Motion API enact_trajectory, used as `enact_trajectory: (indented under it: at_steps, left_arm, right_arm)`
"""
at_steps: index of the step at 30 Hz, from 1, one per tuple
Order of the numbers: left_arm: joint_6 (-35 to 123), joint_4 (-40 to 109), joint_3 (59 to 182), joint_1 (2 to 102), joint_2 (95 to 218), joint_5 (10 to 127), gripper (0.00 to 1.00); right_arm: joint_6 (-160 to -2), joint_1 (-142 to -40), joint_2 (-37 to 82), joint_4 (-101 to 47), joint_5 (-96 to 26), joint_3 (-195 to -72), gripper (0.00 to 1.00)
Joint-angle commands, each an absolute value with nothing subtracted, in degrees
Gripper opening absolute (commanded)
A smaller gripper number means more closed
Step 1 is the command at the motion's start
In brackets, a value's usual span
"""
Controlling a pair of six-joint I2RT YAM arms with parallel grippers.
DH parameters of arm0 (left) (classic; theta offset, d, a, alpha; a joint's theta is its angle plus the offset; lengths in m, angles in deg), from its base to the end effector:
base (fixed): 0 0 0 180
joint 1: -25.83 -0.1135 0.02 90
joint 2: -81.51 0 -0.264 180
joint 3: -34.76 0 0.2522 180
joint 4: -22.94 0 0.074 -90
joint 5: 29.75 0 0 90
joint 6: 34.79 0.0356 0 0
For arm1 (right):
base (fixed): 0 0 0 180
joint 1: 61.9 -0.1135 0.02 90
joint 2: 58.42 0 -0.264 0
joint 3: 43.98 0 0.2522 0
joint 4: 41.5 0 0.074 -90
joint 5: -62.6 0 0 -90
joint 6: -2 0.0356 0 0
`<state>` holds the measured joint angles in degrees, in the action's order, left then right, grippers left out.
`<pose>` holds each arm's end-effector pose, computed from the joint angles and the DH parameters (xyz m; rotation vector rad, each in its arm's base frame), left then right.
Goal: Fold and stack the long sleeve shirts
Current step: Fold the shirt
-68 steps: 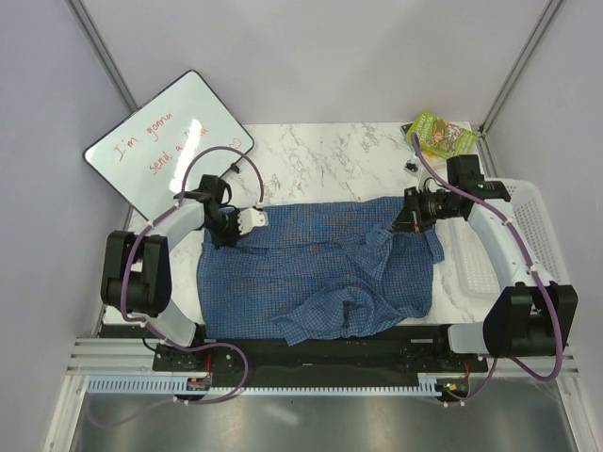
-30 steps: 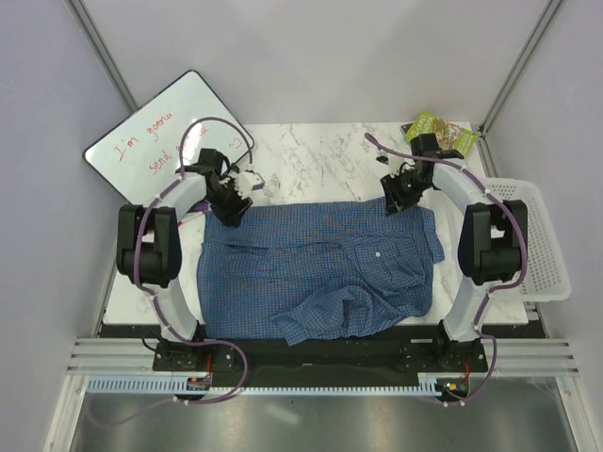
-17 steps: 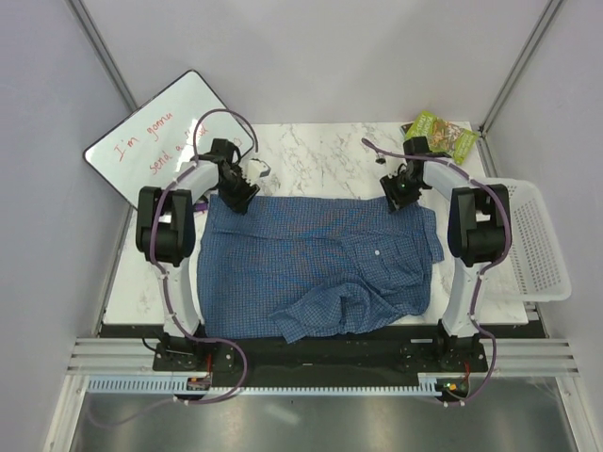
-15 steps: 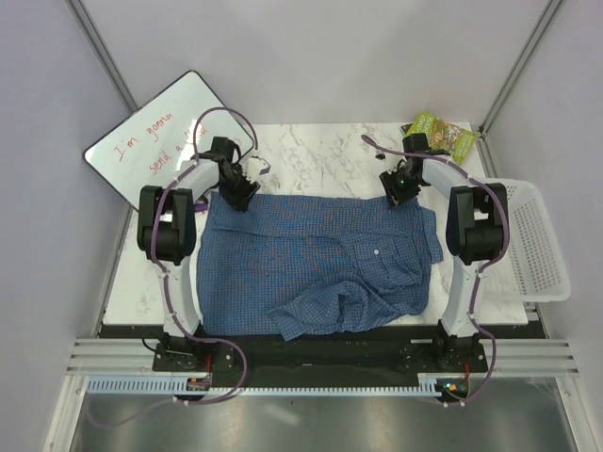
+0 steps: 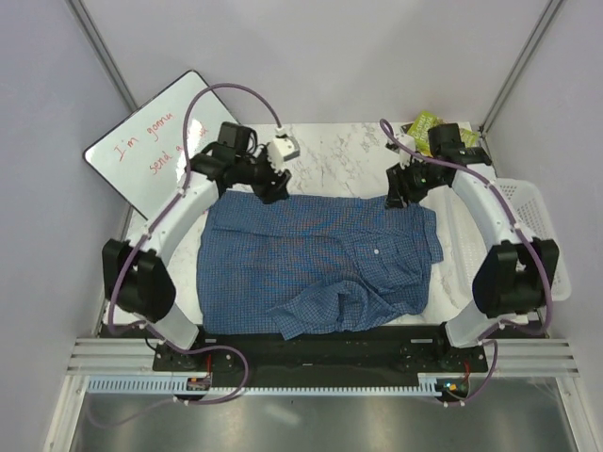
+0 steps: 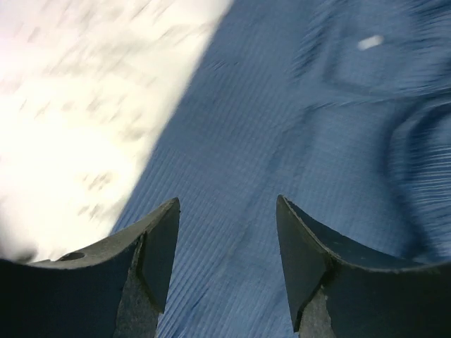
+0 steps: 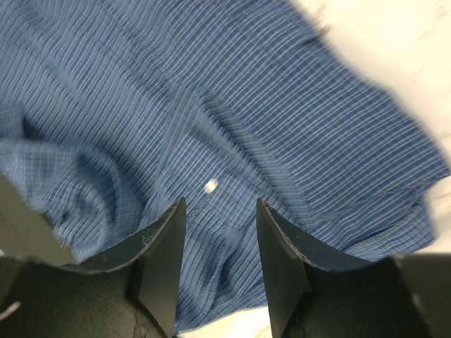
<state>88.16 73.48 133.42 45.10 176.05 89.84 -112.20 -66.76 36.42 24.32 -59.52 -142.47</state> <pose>0.3386 -0.1370 0.3188 1.2236 1.9478 -0.4910 0.3398 0.0479 0.3005 -0.8030 2.3848 0.6079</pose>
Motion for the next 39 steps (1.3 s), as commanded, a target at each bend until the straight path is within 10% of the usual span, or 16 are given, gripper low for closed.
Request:
enact_trajectory:
  at_steps: [1,17,18,19,26,36,39]
  left_arm:
    - [79.8,70.6,127.4,52.9,171.1,96.4,0.65]
    - [74.8,65.9,114.9,55.3,160.6,94.0,0.71]
    - [74.8,65.8,115.1,55.3,160.1,93.3,0.75]
    - [74.9,65.6,115.1,55.2,159.8,92.4,0.99]
    - [75.4,63.4,116.3,55.2,155.6,84.0,0.99]
    - [70.8,51.6,109.0,55.2,144.9,78.4,0.99]
    - [70.1,51.6,107.6,55.2,144.1,81.7,0.99]
  right_arm:
    - [-119.4,-66.9,32.5,31.9,-65.5,-132.7,0.52]
    - [-122.3,-66.9,38.1,21.7,-55.3,-122.1,0.51]
    - [-121.9,-66.9,39.0,21.0,-55.5,-122.3,0.5]
    - [-121.7,-66.9,40.6,20.5,-55.8,-122.6,0.5]
    - [-119.5,-66.9,44.8,18.8,-56.9,-125.4,0.49]
    - [-118.8,-67.0,40.6,20.7,-61.5,-126.4,0.0]
    - [-120.2,-66.9,37.9,21.9,-64.1,-126.9,0.0]
